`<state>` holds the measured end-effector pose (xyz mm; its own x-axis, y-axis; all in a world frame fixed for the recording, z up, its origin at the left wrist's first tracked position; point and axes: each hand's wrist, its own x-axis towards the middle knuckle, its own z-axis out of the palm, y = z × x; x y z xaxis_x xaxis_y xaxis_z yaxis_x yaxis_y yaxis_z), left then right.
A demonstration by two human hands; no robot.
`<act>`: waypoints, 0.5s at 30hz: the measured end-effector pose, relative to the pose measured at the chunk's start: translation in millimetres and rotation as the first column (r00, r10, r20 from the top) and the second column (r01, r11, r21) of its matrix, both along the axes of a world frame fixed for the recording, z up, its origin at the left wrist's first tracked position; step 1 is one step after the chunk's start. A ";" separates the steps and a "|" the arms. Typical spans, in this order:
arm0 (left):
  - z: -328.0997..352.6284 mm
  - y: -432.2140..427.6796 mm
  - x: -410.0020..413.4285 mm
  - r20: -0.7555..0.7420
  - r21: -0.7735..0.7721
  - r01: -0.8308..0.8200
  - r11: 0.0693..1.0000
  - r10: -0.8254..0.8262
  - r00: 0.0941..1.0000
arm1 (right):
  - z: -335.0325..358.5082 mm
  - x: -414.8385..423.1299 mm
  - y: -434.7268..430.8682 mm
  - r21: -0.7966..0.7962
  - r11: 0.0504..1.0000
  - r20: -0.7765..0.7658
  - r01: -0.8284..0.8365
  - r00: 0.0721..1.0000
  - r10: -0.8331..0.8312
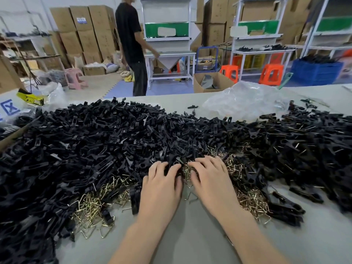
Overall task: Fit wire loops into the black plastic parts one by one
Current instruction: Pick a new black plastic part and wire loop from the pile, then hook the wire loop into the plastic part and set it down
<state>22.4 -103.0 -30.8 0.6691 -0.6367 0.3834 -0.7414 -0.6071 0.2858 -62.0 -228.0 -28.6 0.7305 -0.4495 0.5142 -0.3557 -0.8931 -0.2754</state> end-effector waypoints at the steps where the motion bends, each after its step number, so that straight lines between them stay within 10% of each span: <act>1: 0.7 -0.2 1.1 0.002 -0.023 -0.001 1.000 0.001 1.000 | -1.2 -0.4 -0.9 -0.016 1.000 0.001 -0.004 1.000 0.004; 15: 9.4 4.5 -1.5 -0.174 -0.227 -0.026 0.974 -0.014 0.985 | 4.1 -3.8 2.3 0.019 1.000 0.060 -0.003 0.998 0.001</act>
<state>20.9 -98.5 -21.3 0.7418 -0.5418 0.3952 -0.6647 -0.5155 0.5408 -65.8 -225.6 -24.5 0.6997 -0.4582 0.5481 -0.3364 -0.8882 -0.3130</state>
